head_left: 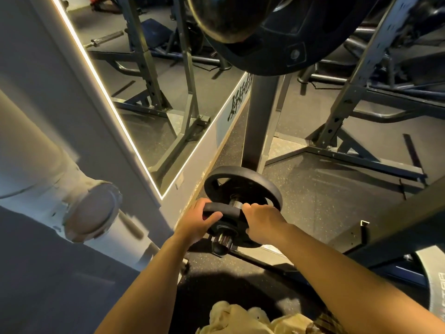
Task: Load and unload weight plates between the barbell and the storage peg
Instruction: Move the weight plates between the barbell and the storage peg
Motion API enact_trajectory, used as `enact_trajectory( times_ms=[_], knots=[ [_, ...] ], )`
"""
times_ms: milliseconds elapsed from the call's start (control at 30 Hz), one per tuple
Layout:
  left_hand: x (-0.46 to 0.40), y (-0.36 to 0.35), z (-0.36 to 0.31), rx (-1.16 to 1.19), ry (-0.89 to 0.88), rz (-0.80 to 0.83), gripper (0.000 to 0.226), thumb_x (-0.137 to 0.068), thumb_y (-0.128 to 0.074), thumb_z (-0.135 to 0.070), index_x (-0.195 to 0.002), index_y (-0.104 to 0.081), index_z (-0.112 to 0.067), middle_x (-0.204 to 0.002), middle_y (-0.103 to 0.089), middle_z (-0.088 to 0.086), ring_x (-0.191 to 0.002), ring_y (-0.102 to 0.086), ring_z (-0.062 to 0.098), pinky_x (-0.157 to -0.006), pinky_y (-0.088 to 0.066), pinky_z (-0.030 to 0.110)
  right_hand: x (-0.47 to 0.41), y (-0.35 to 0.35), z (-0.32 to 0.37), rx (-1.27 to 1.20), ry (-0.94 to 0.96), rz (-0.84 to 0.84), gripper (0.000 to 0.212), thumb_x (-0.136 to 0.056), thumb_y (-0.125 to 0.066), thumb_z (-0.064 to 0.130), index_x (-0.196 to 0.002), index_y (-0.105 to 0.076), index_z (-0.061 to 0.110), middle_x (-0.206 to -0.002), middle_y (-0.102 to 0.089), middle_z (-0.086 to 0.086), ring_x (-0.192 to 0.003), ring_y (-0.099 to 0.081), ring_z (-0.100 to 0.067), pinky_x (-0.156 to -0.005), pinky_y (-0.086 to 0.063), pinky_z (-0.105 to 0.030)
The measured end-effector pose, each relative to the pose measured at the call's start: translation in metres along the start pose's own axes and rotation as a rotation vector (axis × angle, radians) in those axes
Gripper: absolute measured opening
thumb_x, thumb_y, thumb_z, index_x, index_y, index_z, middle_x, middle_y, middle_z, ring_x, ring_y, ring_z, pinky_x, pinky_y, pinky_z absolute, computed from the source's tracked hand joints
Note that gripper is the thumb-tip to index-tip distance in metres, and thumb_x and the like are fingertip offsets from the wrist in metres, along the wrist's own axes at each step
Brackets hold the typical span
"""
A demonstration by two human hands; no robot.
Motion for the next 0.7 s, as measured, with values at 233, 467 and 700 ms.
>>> enact_trajectory(
  times_ms=[233,467,700],
  knots=[
    [0.003,-0.001,-0.037,-0.718,-0.301,-0.044,0.059,-0.079,-0.037,-0.079,-0.097,-0.054,-0.026,-0.089,-0.055,-0.007,-0.076,-0.051,0.011,-0.066,-0.048,0.026,0.021,-0.035,-0.022,-0.206,-0.065,-0.029,0.038,-0.092,-0.062,0.026,-0.122,-0.041,0.015,-0.119,-0.059,-0.007,-0.105,-0.063,-0.03,-0.074,-0.048,-0.03],
    [0.045,-0.031,-0.072,-0.987,-0.465,-0.042,0.07,-0.079,-0.043,-0.078,-0.119,-0.053,-0.021,-0.11,-0.057,0.0,-0.089,-0.049,0.017,-0.077,-0.041,0.029,0.04,-0.095,-0.023,-0.375,-0.123,0.109,0.05,-0.09,-0.064,0.032,-0.131,-0.038,0.016,-0.125,-0.057,-0.005,-0.115,-0.058,-0.028,-0.084,-0.043,-0.03],
    [0.053,-0.012,-0.041,-0.668,-0.424,-0.116,0.073,-0.078,-0.032,-0.08,-0.112,-0.059,-0.02,-0.111,-0.061,0.001,-0.098,-0.053,0.019,-0.089,-0.041,0.027,0.038,-0.082,-0.02,-0.28,-0.06,0.083,0.043,-0.087,-0.065,0.034,-0.119,-0.041,0.019,-0.117,-0.059,-0.006,-0.107,-0.061,-0.028,-0.074,-0.041,-0.028]
  ],
)
Point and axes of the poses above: each hand's wrist, its own x-axis away from the middle knuckle, its own y-axis out of the back of the hand, z = x × y, the point moved 6 cm from there along -x, towards the middle knuckle
